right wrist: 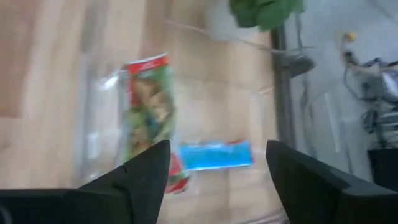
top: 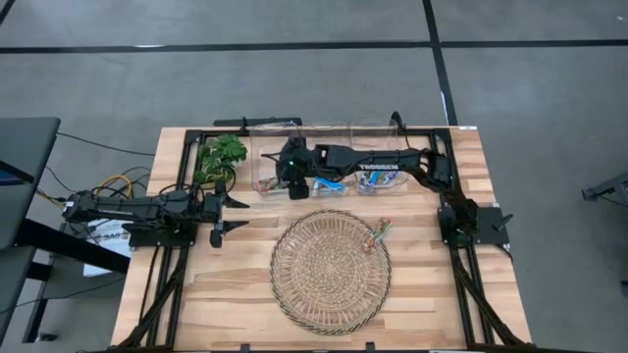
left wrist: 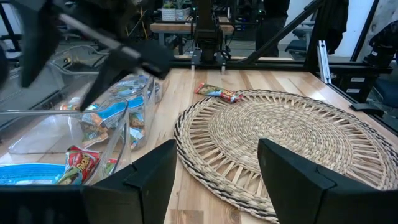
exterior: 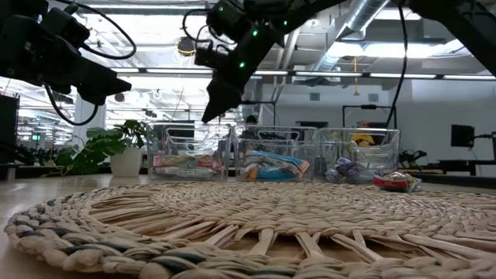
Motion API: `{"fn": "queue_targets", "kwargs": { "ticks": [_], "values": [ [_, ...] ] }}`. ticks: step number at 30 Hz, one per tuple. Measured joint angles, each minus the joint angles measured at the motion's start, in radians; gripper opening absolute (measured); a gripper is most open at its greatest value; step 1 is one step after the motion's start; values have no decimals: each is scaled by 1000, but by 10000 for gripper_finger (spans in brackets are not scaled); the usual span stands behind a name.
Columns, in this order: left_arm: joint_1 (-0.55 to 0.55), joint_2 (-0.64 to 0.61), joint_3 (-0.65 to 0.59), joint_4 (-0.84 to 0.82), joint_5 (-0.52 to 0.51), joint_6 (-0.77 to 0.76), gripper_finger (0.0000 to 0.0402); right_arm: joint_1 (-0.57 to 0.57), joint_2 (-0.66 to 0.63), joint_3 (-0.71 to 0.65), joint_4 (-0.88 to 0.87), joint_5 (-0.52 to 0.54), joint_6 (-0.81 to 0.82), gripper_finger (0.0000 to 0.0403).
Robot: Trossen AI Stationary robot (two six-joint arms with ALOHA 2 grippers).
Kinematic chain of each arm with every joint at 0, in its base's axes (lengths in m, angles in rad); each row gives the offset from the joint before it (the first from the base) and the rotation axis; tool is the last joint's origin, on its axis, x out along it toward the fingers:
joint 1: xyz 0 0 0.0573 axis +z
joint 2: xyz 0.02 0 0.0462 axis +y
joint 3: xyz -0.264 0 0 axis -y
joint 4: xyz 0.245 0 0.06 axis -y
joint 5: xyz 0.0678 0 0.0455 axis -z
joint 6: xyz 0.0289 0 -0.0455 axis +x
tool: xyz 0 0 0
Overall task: Pick and place Granola Bars by type
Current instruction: Put the red granola bar into the left transparent bin
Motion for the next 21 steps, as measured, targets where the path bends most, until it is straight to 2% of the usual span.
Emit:
{"fn": "queue_targets", "kwargs": {
  "ticks": [3,9,12,17,21],
  "values": [
    [0,0,0,0,0,0,220,25,-48,-4,-123,-38,49,260],
    [0,0,0,0,1,0,220,110,-159,0,-340,-208,116,260],
    [0,0,0,0,1,0,220,167,-199,0,-463,-261,137,260],
    [0,0,0,0,1,0,220,258,-240,-12,-685,-288,189,260],
    [0,0,0,0,1,0,220,319,-278,-104,-787,-288,259,260]
  ]
}}
